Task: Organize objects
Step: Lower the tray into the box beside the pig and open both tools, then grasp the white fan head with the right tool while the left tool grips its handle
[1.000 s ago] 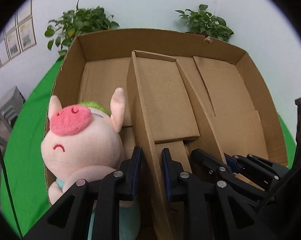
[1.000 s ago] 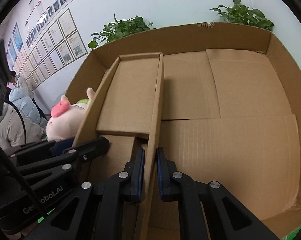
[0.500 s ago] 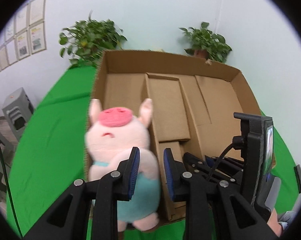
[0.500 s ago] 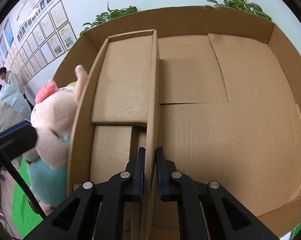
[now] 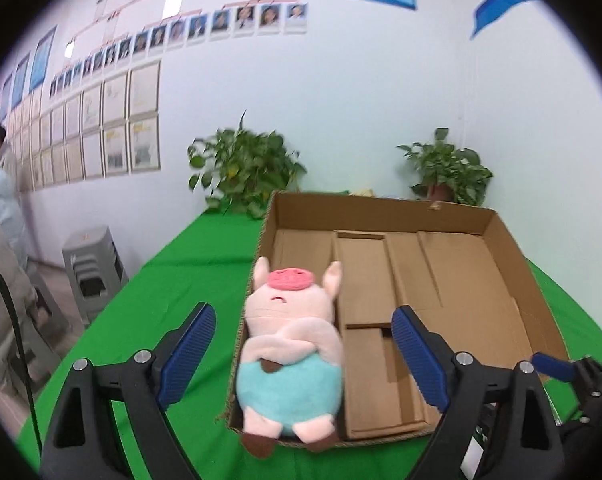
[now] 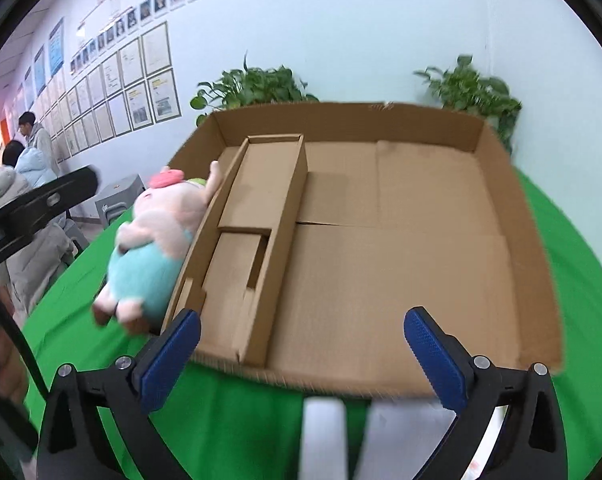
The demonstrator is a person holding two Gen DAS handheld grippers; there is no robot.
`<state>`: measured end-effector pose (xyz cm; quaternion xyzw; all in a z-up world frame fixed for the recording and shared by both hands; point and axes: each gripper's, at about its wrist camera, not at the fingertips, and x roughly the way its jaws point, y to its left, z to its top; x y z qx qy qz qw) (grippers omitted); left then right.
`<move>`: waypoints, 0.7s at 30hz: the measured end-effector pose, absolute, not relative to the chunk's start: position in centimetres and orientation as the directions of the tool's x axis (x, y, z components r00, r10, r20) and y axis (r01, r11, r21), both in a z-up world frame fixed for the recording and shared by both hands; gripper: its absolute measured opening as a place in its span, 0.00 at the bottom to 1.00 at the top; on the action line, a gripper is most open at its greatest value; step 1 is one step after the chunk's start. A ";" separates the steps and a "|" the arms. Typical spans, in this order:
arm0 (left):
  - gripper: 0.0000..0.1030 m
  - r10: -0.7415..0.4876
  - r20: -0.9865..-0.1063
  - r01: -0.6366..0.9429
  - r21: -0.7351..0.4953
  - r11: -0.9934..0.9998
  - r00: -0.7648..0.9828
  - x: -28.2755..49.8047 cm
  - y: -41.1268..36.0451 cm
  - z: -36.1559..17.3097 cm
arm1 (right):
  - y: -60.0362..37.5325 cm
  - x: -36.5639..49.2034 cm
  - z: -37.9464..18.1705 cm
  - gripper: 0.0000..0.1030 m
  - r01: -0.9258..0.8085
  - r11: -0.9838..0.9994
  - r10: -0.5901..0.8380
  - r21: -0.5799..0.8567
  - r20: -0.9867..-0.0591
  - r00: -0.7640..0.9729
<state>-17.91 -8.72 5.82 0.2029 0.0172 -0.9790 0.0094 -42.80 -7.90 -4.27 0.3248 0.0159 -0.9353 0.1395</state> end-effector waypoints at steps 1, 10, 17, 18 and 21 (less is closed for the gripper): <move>0.87 -0.008 -0.400 0.020 -0.027 -0.999 -0.917 -17.7 -8.4 5.8 | -7.6 -41.7 -4.0 0.99 0.267 -0.962 -0.246 0.056 -0.604 -0.758; 0.87 0.061 -0.428 -0.067 0.000 -0.998 -0.902 -14.2 -4.5 4.7 | -0.4 -31.6 -2.8 0.99 0.228 -0.966 -0.254 0.120 -0.586 -0.770; 0.85 0.166 -0.430 -0.150 -0.071 -0.986 -0.887 -11.7 -3.3 4.6 | 2.3 -28.0 -3.9 0.92 0.225 -0.964 -0.263 0.139 -0.593 -0.761; 0.77 0.156 -0.419 -0.146 -0.055 -0.988 -0.894 -11.2 -3.0 4.7 | 2.4 -27.7 -3.9 0.88 0.223 -0.965 -0.260 0.137 -0.588 -0.766; 0.00 0.140 -0.419 -0.136 -0.040 -0.990 -0.897 -10.8 -2.8 4.7 | 2.8 -26.8 -4.0 0.63 0.217 -0.968 -0.250 0.128 -0.590 -0.768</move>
